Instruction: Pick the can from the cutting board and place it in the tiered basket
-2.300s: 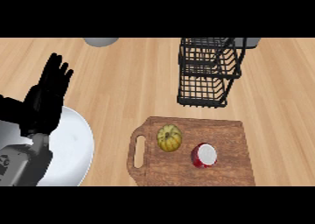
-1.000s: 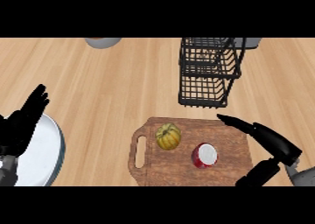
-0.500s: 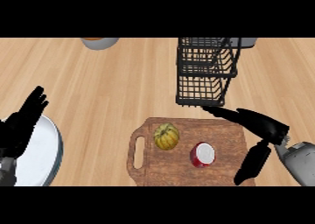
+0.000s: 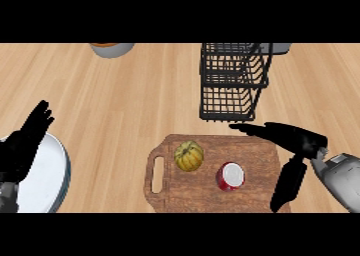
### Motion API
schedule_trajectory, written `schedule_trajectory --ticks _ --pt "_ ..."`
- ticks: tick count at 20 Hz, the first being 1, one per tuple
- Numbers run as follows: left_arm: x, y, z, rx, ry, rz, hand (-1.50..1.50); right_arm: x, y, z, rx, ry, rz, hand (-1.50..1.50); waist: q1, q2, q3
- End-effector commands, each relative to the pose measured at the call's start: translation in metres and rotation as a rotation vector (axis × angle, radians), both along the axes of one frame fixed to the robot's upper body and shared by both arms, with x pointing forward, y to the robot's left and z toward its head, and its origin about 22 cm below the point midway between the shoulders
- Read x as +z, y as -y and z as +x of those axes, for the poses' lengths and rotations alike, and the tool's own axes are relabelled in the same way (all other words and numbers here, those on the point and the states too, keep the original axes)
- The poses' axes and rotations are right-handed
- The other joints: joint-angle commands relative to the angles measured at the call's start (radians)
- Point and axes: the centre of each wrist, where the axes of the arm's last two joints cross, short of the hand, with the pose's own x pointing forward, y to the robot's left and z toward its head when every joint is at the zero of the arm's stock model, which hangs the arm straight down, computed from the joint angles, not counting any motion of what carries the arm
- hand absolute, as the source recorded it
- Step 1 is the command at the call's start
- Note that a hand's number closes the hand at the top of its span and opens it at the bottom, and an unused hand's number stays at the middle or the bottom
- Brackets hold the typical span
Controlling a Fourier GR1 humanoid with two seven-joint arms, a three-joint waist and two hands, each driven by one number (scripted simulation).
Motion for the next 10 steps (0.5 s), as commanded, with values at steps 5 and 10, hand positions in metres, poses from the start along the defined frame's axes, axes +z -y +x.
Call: schedule_trajectory --ticks 5,10 --pt "-0.041 -0.002 -0.022 0.038 -0.205 -0.025 0.0 -0.011 0.01 0.009 -0.032 -0.052 -0.05 -1.5 0.004 0.016 -0.017" --pt "-0.033 -0.011 -0.033 0.051 -0.194 -0.02 0.0 -0.019 0.022 0.012 -0.027 -0.091 -0.018 -1.5 0.013 0.013 -0.016"
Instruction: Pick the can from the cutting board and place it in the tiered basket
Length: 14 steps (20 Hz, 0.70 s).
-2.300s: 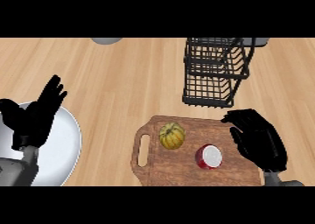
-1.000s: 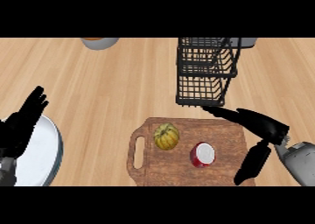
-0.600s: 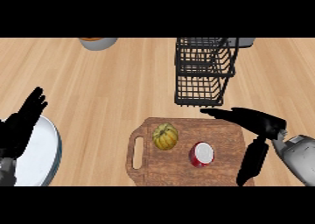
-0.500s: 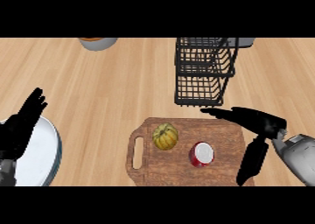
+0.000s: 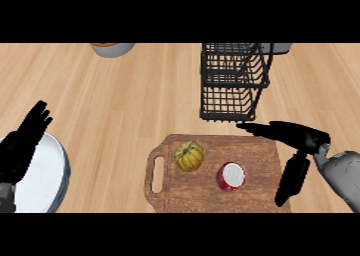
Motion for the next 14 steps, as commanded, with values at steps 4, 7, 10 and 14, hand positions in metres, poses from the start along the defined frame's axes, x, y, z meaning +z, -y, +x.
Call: schedule_trajectory --ticks 4,7,10,14 --pt "-0.031 -0.003 -0.026 0.05 -0.197 -0.001 0.0 -0.008 -0.002 -0.006 0.017 -0.028 0.026 -1.5 0.001 0.008 -0.018" --pt "-0.044 -0.012 -0.034 0.061 -0.196 -0.011 0.0 -0.019 0.013 -0.008 0.011 -0.034 0.016 -1.5 -0.001 0.011 -0.018" --pt "-0.049 -0.004 -0.037 0.068 -0.188 0.015 0.0 -0.031 0.005 -0.02 0.027 -0.03 0.049 -1.5 -0.006 0.009 -0.018" --pt "-0.037 -0.009 -0.031 0.062 -0.205 0.008 0.0 -0.032 -0.024 -0.015 0.037 -0.022 0.058 -1.5 0.001 0.009 -0.018"
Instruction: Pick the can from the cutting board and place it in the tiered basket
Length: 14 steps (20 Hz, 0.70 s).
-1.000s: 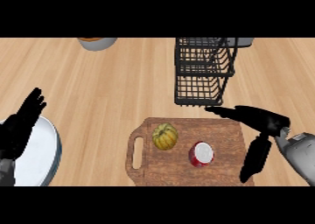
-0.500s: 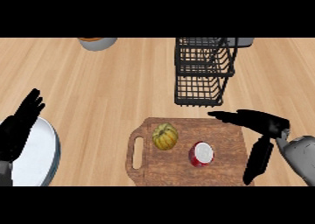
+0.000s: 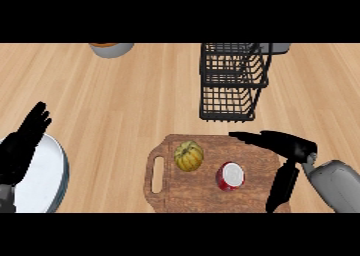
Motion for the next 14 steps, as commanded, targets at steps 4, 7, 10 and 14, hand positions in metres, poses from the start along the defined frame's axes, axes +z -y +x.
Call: schedule_trajectory --ticks 4,7,10,14 --pt "-0.04 -0.013 -0.032 0.048 -0.198 -0.002 0.0 -0.015 -0.033 -0.001 0.005 0.019 0.018 -1.5 0.015 0.013 -0.018" --pt "-0.033 -0.003 -0.016 0.064 -0.202 -0.021 0.0 -0.017 -0.015 0.002 -0.013 -0.003 0.018 -1.5 0.003 0.012 -0.018" --pt "-0.043 -0.021 -0.039 0.06 -0.208 -0.018 0.0 -0.028 -0.031 -0.013 -0.002 -0.011 0.011 -1.5 0.006 0.009 -0.019" --pt "-0.048 -0.008 -0.032 0.041 -0.194 -0.022 0.0 -0.038 -0.043 -0.002 0.007 -0.009 0.024 -1.5 0.013 0.014 -0.018"
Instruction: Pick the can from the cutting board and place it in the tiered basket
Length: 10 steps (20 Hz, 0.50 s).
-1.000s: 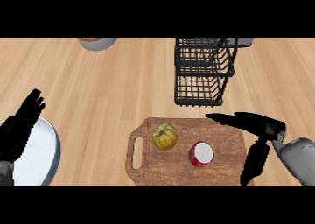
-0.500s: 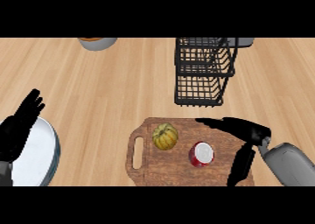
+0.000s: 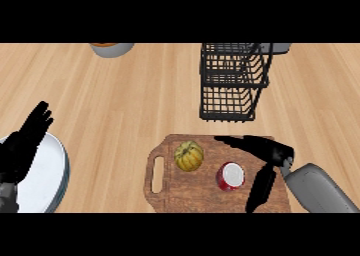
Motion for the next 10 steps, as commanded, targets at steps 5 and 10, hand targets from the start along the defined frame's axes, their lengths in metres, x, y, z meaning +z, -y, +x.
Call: schedule_trajectory --ticks 5,10 --pt "-0.031 -0.021 -0.018 0.072 -0.198 -0.001 0.0 -0.023 -0.023 -0.009 0.021 -0.019 0.019 -1.5 0.0 0.013 -0.018" --pt "-0.042 0.011 -0.028 0.041 -0.198 -0.017 0.0 -0.022 -0.022 -0.008 0.058 -0.072 0.017 -1.5 0.004 0.009 -0.018"
